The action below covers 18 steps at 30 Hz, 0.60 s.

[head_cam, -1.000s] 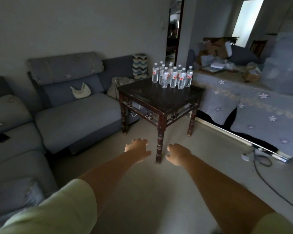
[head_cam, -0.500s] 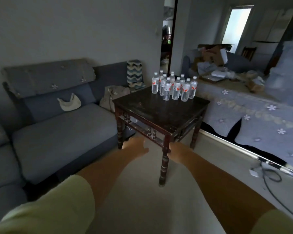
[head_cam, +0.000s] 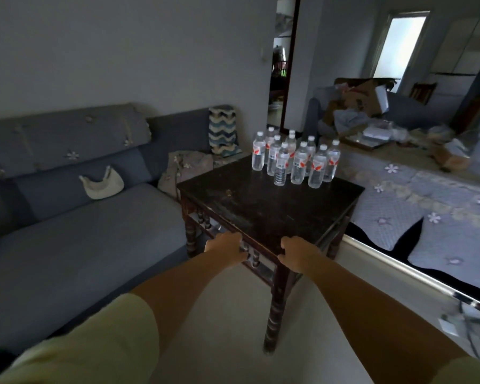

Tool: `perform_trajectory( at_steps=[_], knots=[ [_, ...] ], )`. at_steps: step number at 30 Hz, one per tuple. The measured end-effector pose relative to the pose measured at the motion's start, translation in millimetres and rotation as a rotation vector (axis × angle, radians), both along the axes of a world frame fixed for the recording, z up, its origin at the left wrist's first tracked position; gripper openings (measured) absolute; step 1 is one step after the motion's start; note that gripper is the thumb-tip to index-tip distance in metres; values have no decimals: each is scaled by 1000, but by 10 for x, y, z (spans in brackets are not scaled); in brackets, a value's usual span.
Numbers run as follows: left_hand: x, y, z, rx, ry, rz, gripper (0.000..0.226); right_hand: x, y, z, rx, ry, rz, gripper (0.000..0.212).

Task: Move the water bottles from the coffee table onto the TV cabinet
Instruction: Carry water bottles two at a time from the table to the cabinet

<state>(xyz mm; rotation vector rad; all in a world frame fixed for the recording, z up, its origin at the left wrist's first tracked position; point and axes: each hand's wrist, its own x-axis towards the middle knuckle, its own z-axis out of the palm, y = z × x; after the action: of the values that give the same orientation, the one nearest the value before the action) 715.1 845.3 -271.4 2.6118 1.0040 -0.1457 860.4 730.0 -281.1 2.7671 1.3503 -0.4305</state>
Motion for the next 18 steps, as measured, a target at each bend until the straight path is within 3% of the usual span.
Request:
perform_trajectory(
  at_steps=[7, 18],
  knots=[
    [1032, 665, 183, 51, -28, -19, 49, 1037, 734, 296, 43, 8, 35, 41],
    [1658, 2088, -155, -1, 4, -1, 49, 1677, 2145, -81, -40, 63, 27, 40]
  ],
)
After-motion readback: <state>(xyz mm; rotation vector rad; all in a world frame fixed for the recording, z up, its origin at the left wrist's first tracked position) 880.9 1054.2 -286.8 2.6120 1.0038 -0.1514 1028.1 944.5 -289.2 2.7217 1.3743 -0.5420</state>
